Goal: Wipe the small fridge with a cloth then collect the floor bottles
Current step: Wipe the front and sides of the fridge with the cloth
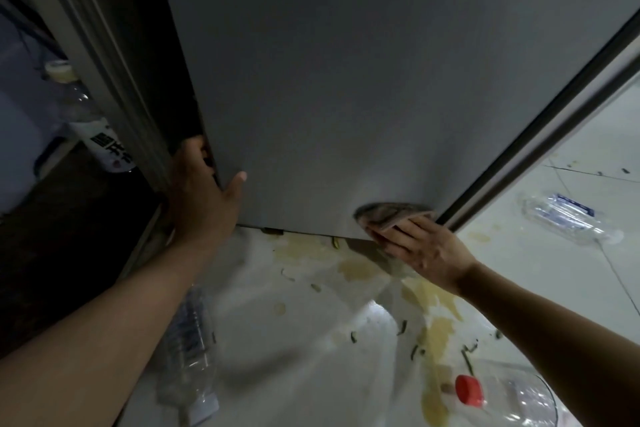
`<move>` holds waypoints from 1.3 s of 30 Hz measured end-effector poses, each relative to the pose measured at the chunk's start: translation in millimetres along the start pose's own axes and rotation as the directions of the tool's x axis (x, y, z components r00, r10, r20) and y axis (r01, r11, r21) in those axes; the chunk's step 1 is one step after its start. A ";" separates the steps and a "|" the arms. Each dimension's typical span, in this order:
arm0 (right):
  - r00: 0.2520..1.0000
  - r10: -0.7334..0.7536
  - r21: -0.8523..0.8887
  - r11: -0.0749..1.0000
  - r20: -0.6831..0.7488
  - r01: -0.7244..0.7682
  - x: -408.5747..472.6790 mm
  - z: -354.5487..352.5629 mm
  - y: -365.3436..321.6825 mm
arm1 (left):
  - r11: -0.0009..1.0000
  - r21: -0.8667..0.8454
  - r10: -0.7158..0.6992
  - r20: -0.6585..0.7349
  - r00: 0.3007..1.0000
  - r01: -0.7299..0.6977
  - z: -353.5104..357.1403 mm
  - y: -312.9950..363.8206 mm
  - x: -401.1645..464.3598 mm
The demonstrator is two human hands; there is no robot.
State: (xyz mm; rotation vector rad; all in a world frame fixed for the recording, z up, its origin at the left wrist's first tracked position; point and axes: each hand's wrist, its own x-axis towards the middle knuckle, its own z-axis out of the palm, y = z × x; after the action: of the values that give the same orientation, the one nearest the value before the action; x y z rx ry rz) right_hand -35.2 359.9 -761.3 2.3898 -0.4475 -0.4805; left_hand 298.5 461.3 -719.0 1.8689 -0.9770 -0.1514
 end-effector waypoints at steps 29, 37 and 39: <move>0.760 0.232 0.177 0.972 -0.607 -0.155 100.5 -103.5 -1.9 | 0.990 -0.100 -0.061 0.308 0.950 0.096 -23.0 -28.2 -4.3; 0.963 -0.250 -0.082 0.967 -0.099 0.242 135.6 -128.7 -39.7 | 0.991 -0.097 -0.040 0.434 0.900 0.091 -39.7 -29.3 -4.0; 0.918 -0.062 -0.042 0.998 -0.391 0.049 136.8 -149.4 -25.2 | 0.992 -0.085 -0.044 0.434 0.900 0.090 -45.9 -34.8 -2.4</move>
State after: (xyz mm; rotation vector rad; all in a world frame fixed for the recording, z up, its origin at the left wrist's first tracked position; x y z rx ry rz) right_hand 155.8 398.7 -700.7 2.3934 -0.1892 -0.0231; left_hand 338.9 502.2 -724.4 1.8098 -1.1760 -0.6704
